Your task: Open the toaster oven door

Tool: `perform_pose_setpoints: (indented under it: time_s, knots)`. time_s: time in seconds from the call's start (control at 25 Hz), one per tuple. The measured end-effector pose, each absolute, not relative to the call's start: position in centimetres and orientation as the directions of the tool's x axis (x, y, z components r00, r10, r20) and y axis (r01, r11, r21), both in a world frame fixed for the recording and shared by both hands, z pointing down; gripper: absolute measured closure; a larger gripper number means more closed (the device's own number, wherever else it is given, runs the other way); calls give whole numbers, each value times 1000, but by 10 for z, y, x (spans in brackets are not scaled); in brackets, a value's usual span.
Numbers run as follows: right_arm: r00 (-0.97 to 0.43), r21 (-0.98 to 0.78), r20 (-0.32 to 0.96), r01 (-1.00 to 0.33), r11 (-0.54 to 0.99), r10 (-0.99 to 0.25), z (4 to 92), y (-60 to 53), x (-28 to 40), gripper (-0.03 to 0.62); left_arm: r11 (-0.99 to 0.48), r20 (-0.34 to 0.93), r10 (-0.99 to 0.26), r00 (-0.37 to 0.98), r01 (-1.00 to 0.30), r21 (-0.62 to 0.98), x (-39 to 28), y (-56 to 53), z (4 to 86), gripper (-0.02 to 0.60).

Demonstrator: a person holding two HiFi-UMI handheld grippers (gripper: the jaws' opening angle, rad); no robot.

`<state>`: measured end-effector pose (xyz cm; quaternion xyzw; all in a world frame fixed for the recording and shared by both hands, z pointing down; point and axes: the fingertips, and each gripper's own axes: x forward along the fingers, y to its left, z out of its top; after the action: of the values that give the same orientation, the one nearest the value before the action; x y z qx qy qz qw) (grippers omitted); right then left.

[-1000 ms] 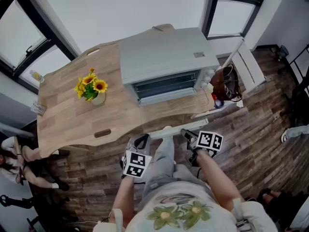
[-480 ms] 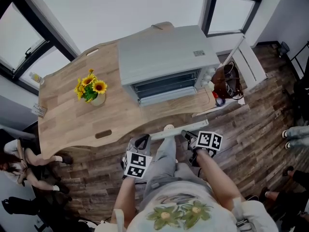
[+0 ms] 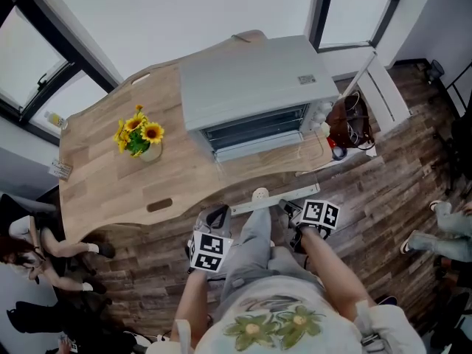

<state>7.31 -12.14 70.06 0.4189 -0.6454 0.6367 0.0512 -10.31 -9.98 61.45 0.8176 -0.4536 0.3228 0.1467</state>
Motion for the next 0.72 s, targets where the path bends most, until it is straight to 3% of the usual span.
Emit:
perform_pose_setpoints:
  time_s: [0.72]
  knots:
    - [-629,-756,647,-605,-250,-431,737,-121,74,511,-563,677,-620,398,-826,-31,-98,-105,625,578]
